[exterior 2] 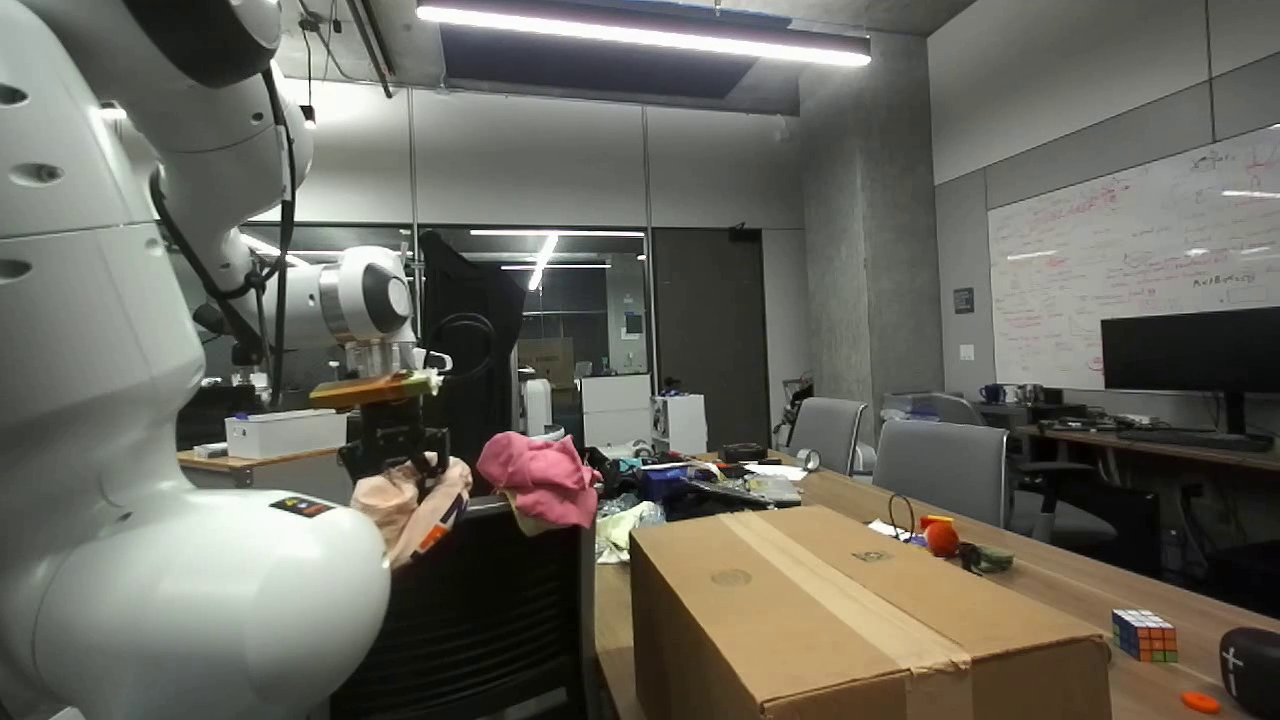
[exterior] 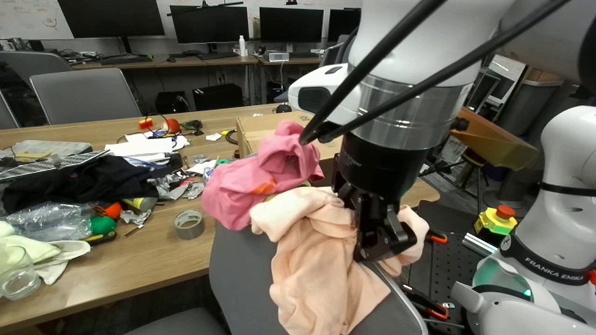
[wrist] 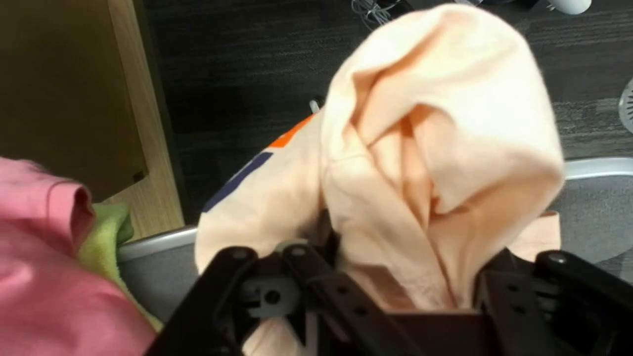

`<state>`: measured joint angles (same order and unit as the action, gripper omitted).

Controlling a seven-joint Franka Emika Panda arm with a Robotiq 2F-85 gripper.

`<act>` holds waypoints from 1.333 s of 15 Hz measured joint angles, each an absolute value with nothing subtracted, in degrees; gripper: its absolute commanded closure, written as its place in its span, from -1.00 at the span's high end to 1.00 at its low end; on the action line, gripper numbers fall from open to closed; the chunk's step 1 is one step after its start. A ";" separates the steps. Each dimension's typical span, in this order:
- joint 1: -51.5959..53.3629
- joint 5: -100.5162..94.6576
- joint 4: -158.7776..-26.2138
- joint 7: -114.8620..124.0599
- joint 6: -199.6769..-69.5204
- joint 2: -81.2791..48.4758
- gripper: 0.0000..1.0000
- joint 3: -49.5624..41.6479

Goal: Move the clothes on the chair headrest to the box

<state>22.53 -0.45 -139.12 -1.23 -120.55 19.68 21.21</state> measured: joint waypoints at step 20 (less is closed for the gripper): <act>22.32 -4.42 -138.27 -2.91 -117.38 37.18 -0.93 17.82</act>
<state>22.32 -4.42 -138.27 -2.91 -117.38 37.18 17.82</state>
